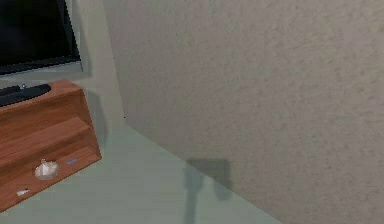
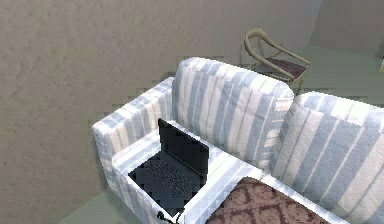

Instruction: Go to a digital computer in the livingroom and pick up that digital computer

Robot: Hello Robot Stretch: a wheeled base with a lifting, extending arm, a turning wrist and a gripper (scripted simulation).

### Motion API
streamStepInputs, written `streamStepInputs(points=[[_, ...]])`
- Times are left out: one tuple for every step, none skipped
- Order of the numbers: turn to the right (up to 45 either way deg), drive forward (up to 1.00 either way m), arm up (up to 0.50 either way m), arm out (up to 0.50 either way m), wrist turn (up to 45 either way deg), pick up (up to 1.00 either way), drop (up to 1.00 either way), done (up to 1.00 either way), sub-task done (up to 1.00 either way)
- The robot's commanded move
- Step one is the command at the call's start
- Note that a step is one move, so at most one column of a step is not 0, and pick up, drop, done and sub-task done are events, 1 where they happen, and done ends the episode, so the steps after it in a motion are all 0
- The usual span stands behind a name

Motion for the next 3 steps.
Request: streamStepInputs(points=[[0.0,0.0,0.0,0.0,0.0,1.0,0.0,0.0,0.0],[0.0,0.0,0.1,0.0,0.0,0.0,0.0,0.0,0.0],[0.0,0.0,0.0,0.0,0.0,0.0,0.0,1.0,0.0]])
